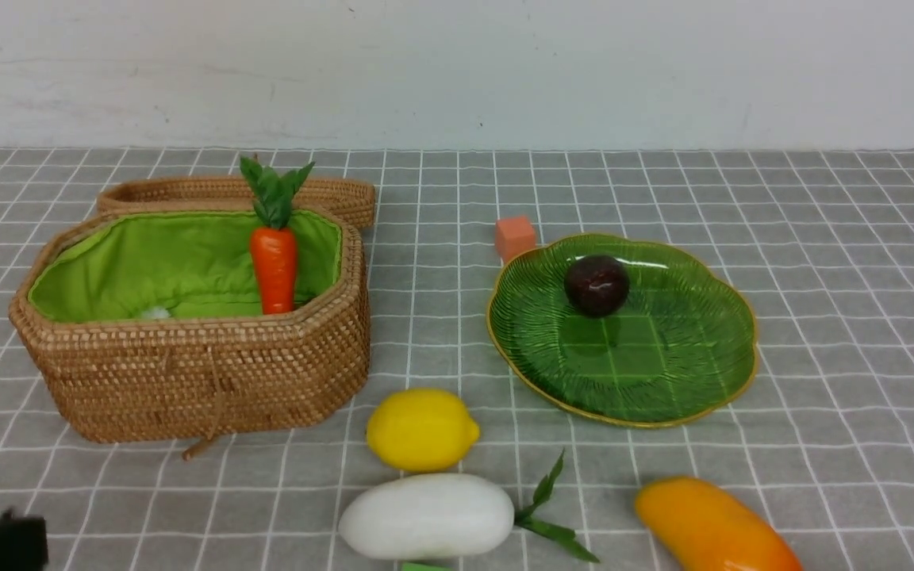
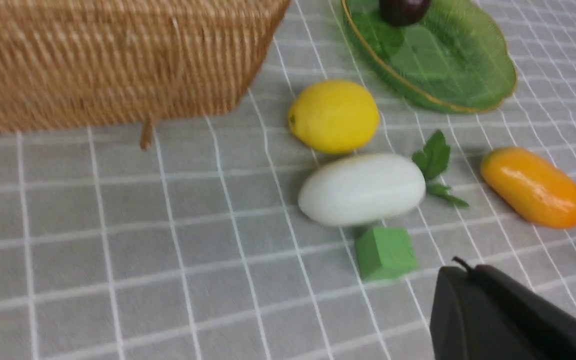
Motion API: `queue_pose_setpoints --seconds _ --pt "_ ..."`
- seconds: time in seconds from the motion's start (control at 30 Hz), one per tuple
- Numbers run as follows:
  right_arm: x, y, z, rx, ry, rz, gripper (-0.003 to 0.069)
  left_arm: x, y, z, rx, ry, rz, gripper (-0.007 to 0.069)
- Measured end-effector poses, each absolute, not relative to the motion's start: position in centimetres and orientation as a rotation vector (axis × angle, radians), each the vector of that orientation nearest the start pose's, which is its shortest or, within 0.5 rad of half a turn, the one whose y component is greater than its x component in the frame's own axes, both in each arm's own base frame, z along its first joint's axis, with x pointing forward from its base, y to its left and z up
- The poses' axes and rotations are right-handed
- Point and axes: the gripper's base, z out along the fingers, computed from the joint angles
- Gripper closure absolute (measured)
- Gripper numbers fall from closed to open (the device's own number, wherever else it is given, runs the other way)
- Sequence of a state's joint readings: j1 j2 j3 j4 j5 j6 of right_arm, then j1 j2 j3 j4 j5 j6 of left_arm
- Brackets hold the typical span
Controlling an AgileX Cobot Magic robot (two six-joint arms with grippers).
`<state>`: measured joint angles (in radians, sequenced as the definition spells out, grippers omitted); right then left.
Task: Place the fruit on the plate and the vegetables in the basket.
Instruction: Use the right arm to grab a mango and put it into the right plate
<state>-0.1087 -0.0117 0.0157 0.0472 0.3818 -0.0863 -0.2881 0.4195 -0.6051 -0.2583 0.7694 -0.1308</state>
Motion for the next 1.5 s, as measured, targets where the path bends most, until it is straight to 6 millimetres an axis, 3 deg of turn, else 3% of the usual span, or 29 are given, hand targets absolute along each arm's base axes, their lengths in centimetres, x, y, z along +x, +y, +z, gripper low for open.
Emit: queue_pose_setpoints --seconds 0.27,0.43,0.57,0.63,0.87,1.5 --pt "5.2 -0.4 17.4 0.050 1.869 -0.088 0.0418 7.8 -2.0 32.5 -0.010 1.918 -0.353 0.0638" --pt "5.2 -0.4 17.4 0.050 1.869 -0.088 0.0418 6.3 -0.7 30.6 -0.035 1.830 -0.235 0.0638" --pt "5.2 -0.4 17.4 0.050 1.869 -0.088 0.0418 4.9 0.1 27.7 -0.116 1.795 -0.168 0.0638" --pt "5.2 -0.4 17.4 0.050 1.869 -0.088 0.0418 4.4 0.5 24.8 -0.184 1.786 -0.123 0.0638" --pt "5.2 -0.4 17.4 0.050 1.869 -0.088 0.0418 5.0 0.5 17.4 -0.262 1.901 -0.107 0.0638" --pt "5.2 -0.4 17.4 0.050 1.869 -0.088 0.0418 5.2 0.1 16.9 -0.306 1.875 -0.199 0.0636"
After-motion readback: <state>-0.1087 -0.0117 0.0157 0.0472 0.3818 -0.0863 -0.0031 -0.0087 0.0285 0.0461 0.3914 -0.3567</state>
